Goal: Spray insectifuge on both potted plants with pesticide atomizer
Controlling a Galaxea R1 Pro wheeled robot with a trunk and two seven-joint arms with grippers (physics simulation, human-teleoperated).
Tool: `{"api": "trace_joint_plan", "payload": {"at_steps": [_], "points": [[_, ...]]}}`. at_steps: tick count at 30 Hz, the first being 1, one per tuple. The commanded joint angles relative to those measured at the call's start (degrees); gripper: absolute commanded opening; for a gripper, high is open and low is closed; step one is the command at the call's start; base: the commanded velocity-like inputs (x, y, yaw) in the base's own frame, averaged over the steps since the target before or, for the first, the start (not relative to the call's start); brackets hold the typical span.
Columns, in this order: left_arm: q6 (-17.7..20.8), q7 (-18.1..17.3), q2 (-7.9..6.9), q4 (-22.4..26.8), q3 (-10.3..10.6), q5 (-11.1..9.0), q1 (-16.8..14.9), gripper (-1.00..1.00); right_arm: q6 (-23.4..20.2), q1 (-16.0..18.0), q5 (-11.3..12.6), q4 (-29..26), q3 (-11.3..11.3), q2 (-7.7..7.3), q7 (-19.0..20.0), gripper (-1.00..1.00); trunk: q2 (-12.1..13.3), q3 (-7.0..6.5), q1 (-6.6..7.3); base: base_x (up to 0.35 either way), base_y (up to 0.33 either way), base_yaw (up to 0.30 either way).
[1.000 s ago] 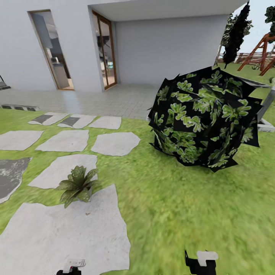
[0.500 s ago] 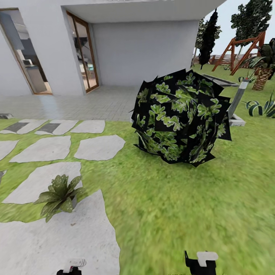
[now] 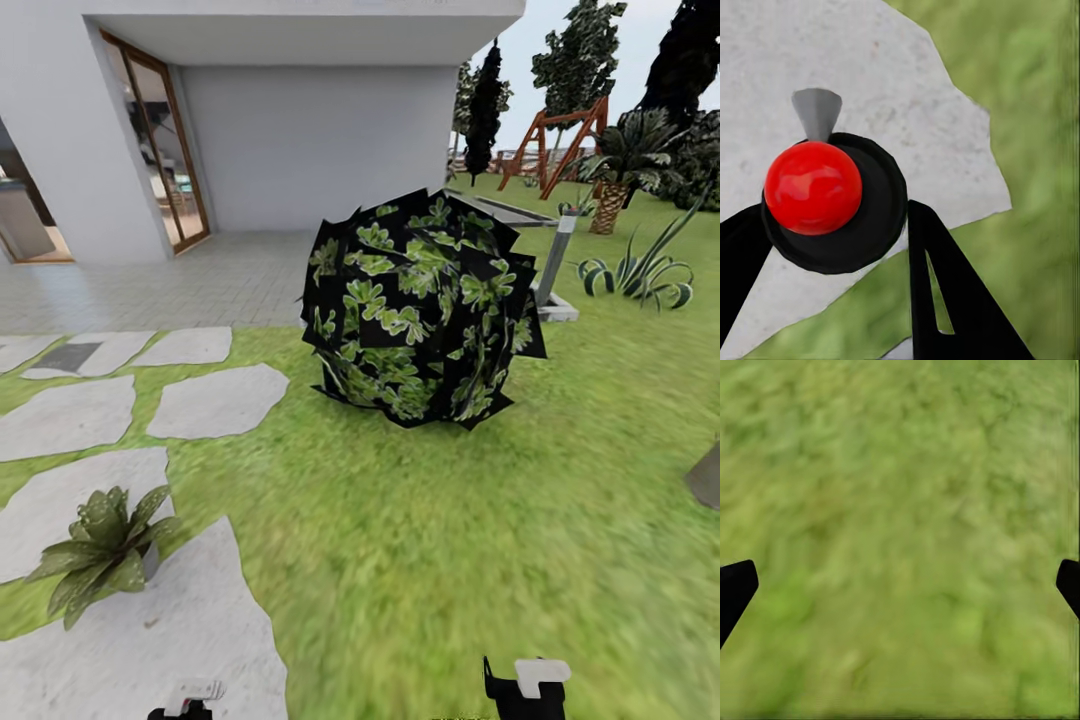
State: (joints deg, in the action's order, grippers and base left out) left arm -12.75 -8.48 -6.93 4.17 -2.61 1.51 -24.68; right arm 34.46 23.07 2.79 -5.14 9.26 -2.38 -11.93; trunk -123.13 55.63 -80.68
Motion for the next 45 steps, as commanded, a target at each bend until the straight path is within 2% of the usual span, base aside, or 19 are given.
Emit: {"api": "trace_joint_plan", "payload": {"at_steps": [1,45], "points": [[-0.17,-0.27,-0.02,-0.04,-0.29,0.16,-0.02,-1.0,0.14,0.04,0.29,0.05,0.49,0.0,-0.29,1.0,-0.02,-0.01,0.01,0.0,0.0,-0.275],[-0.17,-0.31,0.07,-0.48,-0.2,0.24,-0.01,-1.0,0.12,0.04,0.29,0.05,0.46,-0.07,-0.29,1.0,-0.02,-2.29,0.01,0.0,0.0,-0.274]]}}
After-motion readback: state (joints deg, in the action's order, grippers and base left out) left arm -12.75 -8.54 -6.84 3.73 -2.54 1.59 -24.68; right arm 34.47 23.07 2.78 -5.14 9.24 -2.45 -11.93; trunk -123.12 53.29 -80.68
